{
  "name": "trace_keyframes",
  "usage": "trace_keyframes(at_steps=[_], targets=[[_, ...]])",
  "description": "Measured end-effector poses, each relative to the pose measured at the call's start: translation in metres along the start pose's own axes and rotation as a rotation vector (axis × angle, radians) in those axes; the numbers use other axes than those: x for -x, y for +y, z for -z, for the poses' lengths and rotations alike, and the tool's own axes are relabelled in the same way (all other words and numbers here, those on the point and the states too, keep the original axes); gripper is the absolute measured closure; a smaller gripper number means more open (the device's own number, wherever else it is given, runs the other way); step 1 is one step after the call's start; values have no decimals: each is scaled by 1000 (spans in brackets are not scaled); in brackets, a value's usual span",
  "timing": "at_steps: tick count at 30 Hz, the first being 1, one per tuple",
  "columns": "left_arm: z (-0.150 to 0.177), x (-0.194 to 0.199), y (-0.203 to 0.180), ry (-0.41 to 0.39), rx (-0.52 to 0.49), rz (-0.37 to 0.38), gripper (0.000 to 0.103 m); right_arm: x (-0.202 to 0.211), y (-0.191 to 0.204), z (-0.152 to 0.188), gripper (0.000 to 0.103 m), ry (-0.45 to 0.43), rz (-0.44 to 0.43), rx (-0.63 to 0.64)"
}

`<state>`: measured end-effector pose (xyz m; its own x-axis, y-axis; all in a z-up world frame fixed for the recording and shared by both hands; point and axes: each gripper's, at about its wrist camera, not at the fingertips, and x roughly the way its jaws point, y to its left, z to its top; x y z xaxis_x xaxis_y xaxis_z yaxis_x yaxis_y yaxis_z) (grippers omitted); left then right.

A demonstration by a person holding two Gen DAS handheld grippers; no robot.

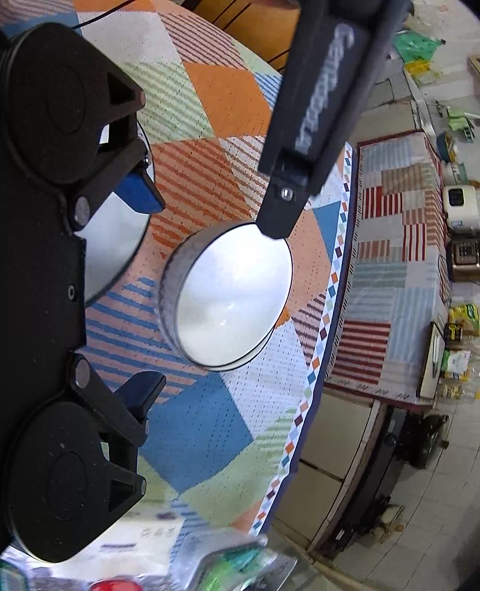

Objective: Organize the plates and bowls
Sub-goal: 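Carry the second bowl over the first bowl and lower it in, then open both grippers and move them to the large white bowl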

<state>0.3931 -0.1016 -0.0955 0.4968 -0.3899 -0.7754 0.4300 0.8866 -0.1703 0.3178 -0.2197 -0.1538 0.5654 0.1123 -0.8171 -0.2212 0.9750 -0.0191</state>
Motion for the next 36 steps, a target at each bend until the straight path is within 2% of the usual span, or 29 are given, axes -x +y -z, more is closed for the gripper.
trace_keyframes(at_steps=[7, 9, 15, 17, 21, 26, 28, 32, 34, 36], targets=[[26, 48, -19, 21, -59, 43, 61, 52, 9, 18, 9, -2, 27, 28], [34, 62, -25, 33, -78, 55, 55, 69, 10, 26, 9, -11, 30, 10], [57, 95, -42, 79, -166, 104, 52, 121, 13, 58, 9, -20, -7, -8], [63, 103, -46, 111, -177, 93, 52, 135, 15, 67, 9, -9, -30, -16], [75, 121, -55, 128, -233, 62, 52, 165, 21, 87, 9, -8, -64, -7], [90, 141, -63, 145, -247, 79, 49, 200, 31, 111, 9, -22, -66, 22], [98, 145, -68, 160, -224, 109, 47, 208, 34, 126, 9, -38, -78, 26], [123, 154, -90, 170, -285, 127, 41, 212, 36, 158, 9, -79, -60, 0], [135, 155, -99, 192, -300, 142, 40, 210, 37, 171, 10, -78, -72, -27], [147, 155, -105, 210, -309, 157, 40, 207, 43, 182, 11, -57, -80, 9]])
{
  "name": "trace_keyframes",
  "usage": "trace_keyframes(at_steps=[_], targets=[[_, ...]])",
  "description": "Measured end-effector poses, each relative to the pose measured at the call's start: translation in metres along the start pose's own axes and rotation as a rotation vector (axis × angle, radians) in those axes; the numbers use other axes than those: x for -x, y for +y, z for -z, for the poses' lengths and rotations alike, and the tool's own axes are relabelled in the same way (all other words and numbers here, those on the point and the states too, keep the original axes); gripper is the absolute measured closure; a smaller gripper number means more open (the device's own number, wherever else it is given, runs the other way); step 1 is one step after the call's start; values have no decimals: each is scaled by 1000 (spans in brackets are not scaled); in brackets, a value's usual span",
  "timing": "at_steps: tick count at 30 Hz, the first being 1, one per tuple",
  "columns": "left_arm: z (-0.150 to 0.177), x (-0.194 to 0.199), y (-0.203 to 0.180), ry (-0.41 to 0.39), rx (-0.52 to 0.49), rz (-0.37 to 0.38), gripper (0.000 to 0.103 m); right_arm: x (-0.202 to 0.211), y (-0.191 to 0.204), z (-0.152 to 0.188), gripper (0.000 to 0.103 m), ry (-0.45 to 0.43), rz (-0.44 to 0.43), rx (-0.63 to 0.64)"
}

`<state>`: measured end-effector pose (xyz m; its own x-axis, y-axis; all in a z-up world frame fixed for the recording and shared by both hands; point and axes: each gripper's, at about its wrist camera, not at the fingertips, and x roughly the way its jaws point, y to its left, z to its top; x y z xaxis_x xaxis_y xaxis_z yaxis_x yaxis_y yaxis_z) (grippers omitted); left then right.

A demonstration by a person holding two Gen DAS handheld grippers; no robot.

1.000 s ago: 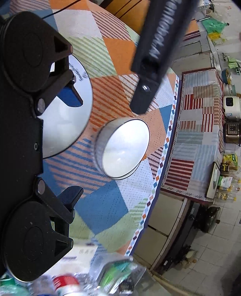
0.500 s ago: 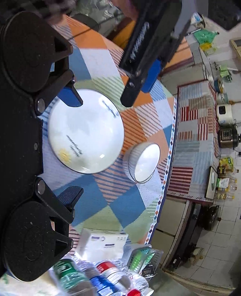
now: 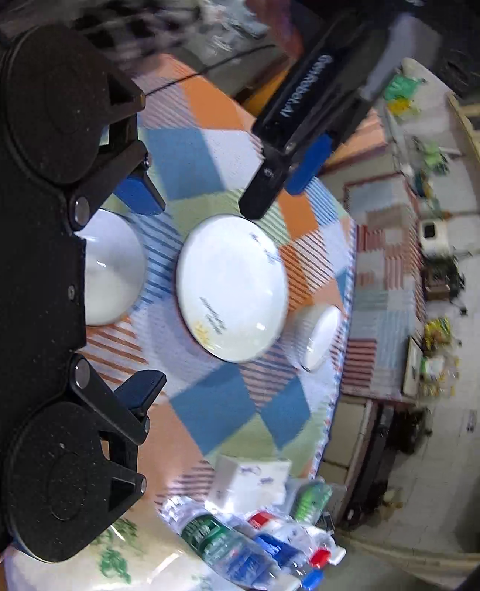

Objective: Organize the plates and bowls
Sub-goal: 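Open both grippers and move them to the large white bowl, then close both grippers on the large bowl's rim and lift it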

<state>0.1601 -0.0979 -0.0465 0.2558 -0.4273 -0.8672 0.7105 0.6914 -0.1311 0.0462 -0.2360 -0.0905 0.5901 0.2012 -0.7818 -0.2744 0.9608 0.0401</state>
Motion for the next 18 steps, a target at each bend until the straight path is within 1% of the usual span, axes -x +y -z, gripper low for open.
trace_keyframes(at_steps=[3, 5, 7, 11, 12, 13, 16, 18], targets=[[13, -5, -11, 15, -4, 28, 38, 0, 12, 14, 11, 9, 34, 88], [20, -6, -17, 10, -11, 22, 37, 2, 15, 23, 10, 20, 21, 100], [27, -7, -24, -6, -23, 2, 33, 0, 17, 32, 10, 34, 3, 102], [35, -17, -28, 20, -24, 25, 28, -7, 26, 51, 9, 77, 18, 153], [37, -21, -29, 23, -28, 25, 25, -10, 28, 55, 8, 90, 17, 166], [39, -26, -29, 27, -29, 20, 25, -12, 31, 58, 8, 96, 13, 173], [45, -41, -31, 50, -27, 18, 24, -24, 30, 63, 7, 122, -8, 143], [49, -50, -30, 64, -17, 27, 21, -33, 27, 67, 7, 142, -13, 104]])
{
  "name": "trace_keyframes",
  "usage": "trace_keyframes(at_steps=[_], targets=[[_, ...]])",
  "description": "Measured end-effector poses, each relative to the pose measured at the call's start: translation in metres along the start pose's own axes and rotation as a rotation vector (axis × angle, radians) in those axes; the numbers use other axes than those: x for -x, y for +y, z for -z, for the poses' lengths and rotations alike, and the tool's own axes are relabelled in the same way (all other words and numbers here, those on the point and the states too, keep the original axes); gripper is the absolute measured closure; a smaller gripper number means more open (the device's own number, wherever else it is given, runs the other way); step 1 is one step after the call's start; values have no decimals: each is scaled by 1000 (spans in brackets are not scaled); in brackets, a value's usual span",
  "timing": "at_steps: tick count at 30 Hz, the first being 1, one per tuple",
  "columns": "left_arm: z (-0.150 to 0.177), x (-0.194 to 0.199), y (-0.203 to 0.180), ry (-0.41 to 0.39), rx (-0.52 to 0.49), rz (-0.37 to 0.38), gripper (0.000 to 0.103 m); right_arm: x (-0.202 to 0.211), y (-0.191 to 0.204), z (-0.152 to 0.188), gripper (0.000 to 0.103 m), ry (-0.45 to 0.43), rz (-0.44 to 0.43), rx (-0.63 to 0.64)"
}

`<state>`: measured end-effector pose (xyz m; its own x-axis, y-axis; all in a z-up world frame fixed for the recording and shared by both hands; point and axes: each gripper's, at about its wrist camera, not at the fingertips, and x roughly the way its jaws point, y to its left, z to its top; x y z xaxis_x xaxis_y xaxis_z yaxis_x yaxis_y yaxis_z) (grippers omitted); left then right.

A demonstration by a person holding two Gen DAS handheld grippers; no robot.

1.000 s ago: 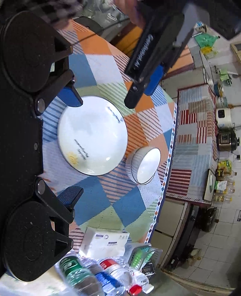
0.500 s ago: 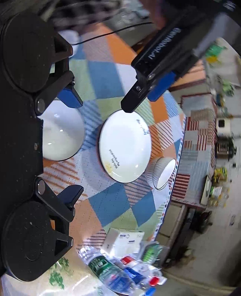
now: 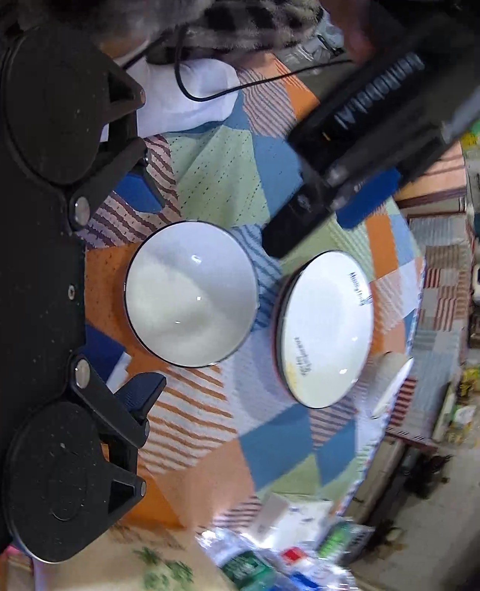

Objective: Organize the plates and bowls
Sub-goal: 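Close both grippers on the large bowl's rim and lift it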

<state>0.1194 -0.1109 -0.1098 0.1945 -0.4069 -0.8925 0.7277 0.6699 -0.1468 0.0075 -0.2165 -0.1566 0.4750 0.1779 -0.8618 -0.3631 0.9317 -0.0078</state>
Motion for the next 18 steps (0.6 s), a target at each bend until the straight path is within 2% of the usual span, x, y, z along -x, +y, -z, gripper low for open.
trace_keyframes(at_steps=[9, 12, 18], targets=[[12, -48, 12, 63, 56, -31, 19, -51, -1, 6, 6, 80, 3, -90], [17, -57, 13, 28, 63, -58, 19, -62, 1, 9, 7, 85, -3, -111], [22, -69, 12, -16, 51, -63, 22, -69, -2, 13, 6, 54, 6, -134]])
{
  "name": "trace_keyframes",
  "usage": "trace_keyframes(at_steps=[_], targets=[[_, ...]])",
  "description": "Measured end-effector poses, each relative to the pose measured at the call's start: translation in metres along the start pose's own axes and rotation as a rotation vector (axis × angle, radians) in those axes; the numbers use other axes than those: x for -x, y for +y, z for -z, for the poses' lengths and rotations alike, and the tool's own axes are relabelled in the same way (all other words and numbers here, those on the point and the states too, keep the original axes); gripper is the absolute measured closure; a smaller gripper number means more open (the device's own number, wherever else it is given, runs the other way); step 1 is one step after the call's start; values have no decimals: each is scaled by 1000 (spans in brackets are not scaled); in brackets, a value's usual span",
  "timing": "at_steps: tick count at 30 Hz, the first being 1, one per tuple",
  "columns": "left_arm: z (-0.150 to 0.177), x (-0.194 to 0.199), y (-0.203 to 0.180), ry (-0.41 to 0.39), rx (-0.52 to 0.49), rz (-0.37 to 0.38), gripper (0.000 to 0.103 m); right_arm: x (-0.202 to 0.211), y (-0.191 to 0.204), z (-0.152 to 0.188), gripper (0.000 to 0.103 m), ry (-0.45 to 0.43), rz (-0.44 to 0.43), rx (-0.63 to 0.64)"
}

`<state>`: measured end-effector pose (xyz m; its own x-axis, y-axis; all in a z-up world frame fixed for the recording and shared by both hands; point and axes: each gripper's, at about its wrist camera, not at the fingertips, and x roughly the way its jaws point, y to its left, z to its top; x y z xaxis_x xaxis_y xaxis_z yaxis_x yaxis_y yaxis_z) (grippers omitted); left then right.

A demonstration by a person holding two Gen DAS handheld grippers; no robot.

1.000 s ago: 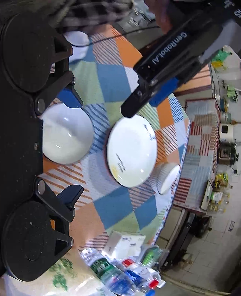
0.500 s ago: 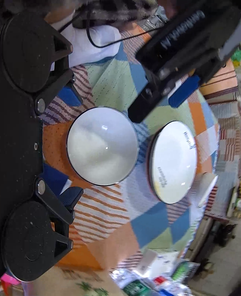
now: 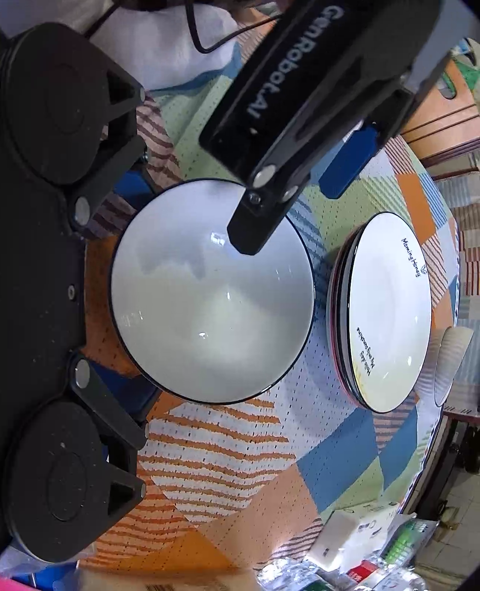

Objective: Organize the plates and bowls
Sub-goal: 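Close both grippers on the large bowl's rim and lift it, then carry the large bowl toward the stacked bowls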

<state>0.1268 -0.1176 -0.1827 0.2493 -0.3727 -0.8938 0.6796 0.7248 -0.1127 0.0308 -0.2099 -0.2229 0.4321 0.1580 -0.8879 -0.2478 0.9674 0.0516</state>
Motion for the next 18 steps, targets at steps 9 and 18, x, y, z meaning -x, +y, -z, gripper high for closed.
trace_keyframes(at_steps=[9, 18], targets=[[9, -24, -3, 25, 51, 47, 79, -11, -3, 14, 7, -113, -40, -62], [11, -25, 0, 24, 76, 33, 89, -7, -1, 20, 7, -181, -40, -64]])
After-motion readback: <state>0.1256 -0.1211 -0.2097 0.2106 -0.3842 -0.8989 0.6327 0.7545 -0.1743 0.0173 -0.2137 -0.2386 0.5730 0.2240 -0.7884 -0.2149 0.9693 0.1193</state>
